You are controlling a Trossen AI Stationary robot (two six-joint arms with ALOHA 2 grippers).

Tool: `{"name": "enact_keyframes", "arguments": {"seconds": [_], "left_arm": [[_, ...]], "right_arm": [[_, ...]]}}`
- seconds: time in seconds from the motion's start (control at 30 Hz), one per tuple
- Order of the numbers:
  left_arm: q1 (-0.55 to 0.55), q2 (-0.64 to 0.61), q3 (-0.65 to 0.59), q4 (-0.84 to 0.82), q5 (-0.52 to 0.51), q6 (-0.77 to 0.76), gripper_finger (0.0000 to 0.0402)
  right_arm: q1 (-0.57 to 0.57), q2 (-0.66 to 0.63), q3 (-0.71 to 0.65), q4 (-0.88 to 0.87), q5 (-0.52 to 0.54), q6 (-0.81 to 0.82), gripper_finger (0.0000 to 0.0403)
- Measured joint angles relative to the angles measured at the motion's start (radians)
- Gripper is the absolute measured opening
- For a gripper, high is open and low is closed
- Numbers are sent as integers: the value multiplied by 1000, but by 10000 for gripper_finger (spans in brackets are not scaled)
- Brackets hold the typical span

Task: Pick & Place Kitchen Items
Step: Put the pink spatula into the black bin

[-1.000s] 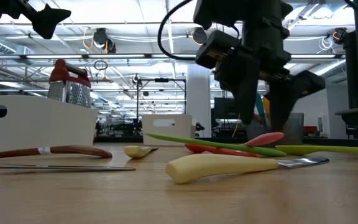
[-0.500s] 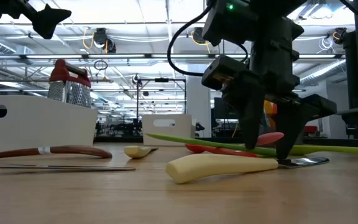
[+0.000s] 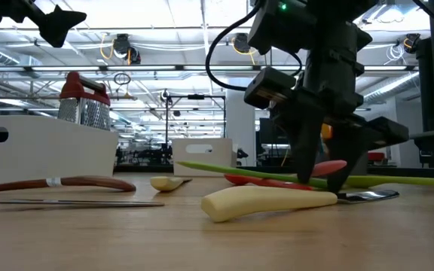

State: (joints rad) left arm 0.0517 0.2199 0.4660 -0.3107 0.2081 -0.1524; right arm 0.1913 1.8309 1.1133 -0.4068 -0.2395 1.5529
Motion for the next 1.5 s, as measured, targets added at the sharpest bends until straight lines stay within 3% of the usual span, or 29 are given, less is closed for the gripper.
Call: {"name": "enact_keyframes", "arguments": {"seconds": [0.37,0.9,1.3,1.5], "left_arm": [[0,0,0,0,0,0,367],[0,0,0,-3,0,0,367],[0,0,0,-1,0,13,367],[0,0,0,-2,4,13,367]], "right_arm": [[0,1,-1,27,10,-1,42],[-1,-48,0,22,13,46,42],[-1,-266,-1,-217,157,105,44],[-10,-412,-1,-367,164,153,44]]}}
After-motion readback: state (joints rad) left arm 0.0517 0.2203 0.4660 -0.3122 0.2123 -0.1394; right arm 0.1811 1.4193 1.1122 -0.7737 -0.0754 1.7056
